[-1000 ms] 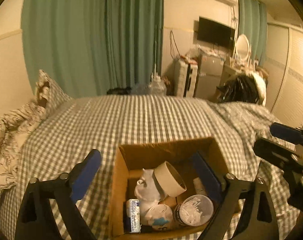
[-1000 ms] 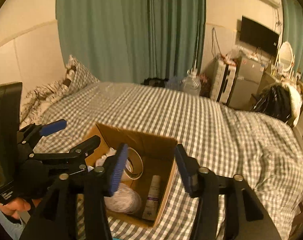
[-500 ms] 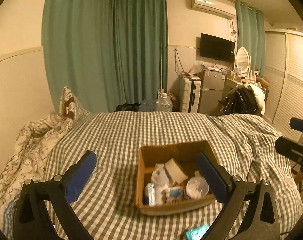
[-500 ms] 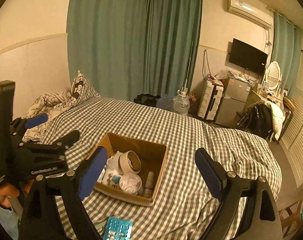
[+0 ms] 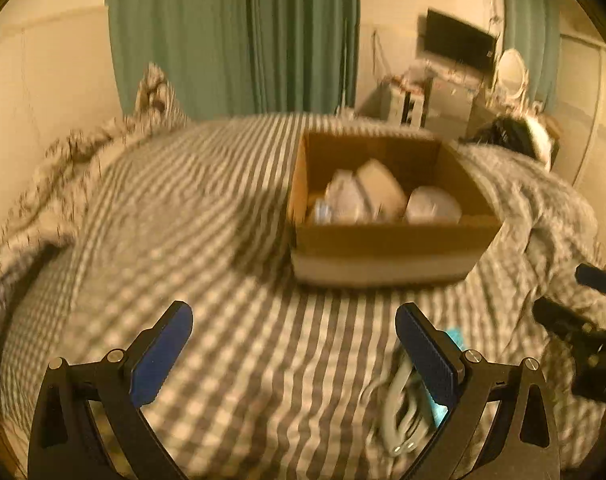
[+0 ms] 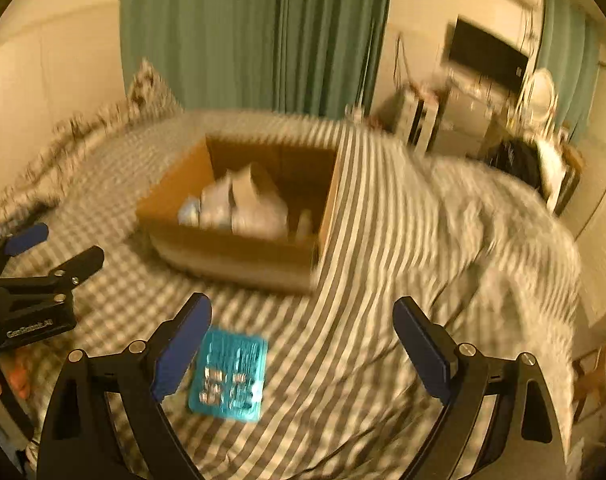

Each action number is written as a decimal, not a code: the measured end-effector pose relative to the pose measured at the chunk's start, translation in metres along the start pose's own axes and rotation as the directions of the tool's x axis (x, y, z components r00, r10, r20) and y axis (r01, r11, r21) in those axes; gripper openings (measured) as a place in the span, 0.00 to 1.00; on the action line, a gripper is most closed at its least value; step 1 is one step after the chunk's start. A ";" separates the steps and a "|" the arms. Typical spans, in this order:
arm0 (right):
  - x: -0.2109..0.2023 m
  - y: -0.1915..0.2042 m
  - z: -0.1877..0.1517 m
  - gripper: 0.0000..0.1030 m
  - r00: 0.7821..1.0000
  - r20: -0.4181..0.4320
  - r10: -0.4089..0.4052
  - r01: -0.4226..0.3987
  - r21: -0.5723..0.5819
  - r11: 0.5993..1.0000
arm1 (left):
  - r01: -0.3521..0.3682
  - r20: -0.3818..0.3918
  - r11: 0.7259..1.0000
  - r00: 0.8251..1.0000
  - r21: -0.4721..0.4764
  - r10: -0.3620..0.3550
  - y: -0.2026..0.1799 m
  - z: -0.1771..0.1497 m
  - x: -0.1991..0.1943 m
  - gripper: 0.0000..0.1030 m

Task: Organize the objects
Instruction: 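Grasp the grey plastic clip with the left tool while the right tool grasps the teal blister pack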

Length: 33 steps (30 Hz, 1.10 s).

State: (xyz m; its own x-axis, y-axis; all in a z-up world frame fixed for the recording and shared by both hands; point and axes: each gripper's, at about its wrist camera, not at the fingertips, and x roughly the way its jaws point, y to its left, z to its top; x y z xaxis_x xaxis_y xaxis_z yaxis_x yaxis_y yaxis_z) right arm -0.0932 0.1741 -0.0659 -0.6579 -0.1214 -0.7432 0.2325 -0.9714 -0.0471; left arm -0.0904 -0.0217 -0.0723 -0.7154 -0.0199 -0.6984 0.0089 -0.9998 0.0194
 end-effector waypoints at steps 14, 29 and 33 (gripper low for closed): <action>0.100 0.034 -0.055 0.87 0.951 -0.262 0.165 -0.164 0.024 0.986 | -0.024 -0.079 0.999 0.997 0.032 0.026 -0.001 -0.028 0.037 1.00; 0.042 -0.035 -0.035 0.68 0.986 -0.151 0.063 -0.045 0.124 0.991 | 0.185 -0.201 0.977 0.966 0.108 -0.161 -0.071 -0.050 0.053 1.00; 0.033 -0.044 -0.040 0.68 0.988 -0.147 0.054 -0.033 0.138 0.990 | 0.221 -0.257 0.960 0.951 0.172 -0.173 -0.093 -0.064 0.067 0.91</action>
State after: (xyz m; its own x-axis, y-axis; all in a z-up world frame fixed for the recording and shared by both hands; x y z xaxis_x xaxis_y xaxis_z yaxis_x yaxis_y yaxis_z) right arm -0.0965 0.2210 -0.1155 -0.5323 -0.1421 -0.8345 0.1535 -0.9857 0.0699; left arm -0.0945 0.0691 -0.1673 -0.5021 0.1518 -0.8514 -0.2697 -0.9629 -0.0126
